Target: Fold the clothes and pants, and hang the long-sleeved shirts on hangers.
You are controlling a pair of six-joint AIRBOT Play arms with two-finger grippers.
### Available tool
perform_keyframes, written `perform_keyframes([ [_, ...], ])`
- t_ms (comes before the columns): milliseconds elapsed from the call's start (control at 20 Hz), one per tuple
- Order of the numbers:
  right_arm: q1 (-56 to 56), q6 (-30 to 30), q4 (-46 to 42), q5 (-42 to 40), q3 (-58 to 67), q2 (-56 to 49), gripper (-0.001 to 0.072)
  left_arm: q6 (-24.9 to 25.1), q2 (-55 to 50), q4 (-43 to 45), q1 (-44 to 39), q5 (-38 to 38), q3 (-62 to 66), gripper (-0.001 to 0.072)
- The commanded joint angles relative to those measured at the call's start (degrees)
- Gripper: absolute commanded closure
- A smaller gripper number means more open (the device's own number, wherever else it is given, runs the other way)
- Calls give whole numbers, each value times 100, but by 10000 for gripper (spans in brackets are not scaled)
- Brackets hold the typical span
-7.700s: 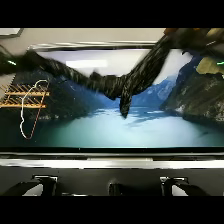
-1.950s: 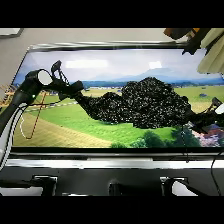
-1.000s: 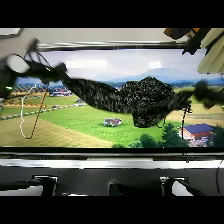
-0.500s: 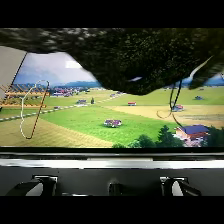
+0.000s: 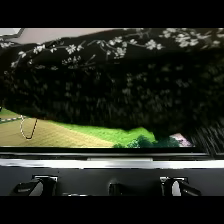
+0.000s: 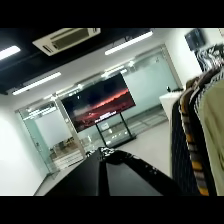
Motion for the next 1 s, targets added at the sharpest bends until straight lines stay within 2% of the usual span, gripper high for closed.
perform_keyframes([
  [0,-2,358,533,-157,11,-717,674,-170,-162,-262,7,4,-398,686],
  [50,-2,339,885,-153,11,-1095,674,-168,-291,-437,7,7,-601,686],
  [150,0,-74,1759,-155,11,-1937,674,-166,-662,-691,-26,9,-1097,686],
  [250,66,-796,2846,-227,11,-2872,674,-151,-1113,-693,-164,26,-1561,686],
  [350,472,-1488,3392,-555,11,-3803,674,-129,-1729,-691,-354,179,-2000,686],
  [500,1399,-2496,3530,-979,11,-5088,674,494,-2789,-693,-682,702,-2253,686],
  [600,1849,-2579,3532,-1213,11,-5781,674,767,-3453,-693,-787,1241,-2251,686],
  [750,2249,-2645,3418,-1259,11,-6478,673,737,-4192,-752,-785,2006,-2251,686],
  [950,2352,-2555,2844,-170,11,-6902,668,739,-4824,-1064,-791,1816,-2251,685],
])
